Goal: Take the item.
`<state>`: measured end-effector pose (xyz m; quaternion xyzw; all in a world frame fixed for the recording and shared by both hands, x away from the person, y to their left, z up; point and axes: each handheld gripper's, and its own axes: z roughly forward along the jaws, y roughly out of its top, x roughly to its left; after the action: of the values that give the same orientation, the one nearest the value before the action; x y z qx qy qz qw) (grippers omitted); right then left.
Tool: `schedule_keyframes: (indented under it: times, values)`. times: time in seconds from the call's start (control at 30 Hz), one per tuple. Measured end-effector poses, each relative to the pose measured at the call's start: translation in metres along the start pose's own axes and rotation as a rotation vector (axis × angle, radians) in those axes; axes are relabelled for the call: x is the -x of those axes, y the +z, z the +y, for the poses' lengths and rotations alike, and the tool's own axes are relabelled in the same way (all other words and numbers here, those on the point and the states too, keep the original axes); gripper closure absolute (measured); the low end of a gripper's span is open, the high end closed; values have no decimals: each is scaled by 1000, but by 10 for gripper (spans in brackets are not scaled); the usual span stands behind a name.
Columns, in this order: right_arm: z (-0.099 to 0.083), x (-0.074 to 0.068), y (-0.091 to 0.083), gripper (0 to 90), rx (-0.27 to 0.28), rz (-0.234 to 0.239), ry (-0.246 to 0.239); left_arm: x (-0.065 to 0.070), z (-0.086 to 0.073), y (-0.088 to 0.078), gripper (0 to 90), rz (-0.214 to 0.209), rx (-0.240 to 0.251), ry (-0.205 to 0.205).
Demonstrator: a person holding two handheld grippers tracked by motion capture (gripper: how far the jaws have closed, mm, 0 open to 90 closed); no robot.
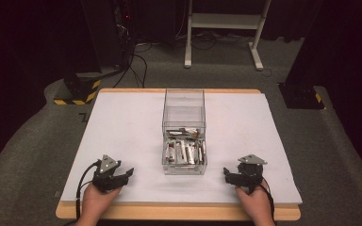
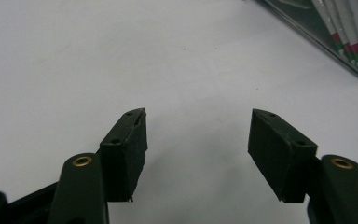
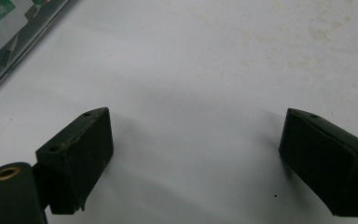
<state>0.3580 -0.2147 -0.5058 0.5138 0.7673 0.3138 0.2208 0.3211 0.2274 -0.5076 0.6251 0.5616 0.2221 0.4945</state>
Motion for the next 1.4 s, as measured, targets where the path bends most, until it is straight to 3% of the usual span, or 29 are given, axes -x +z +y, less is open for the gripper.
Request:
schedule_keyframes:
  times: [0.2, 0.77, 1.07, 1.37, 1.4]
  values:
    - [0, 0, 0, 96, -2, 0, 0, 3, 1, -1, 393, -14, 7, -21]
    - [0, 0, 0, 96, -1, 0, 0, 15, 2, -6, 394, -66, 18, 36]
    - [0, 0, 0, 96, -1, 0, 0, 21, 5, -9, 397, -71, 60, 26]
    - [0, 0, 0, 96, -1, 0, -1, 29, 9, -13, 399, -96, 75, 35]
    - [0, 0, 0, 96, 0, 1, 0, 29, 9, -14, 400, -99, 67, 51]
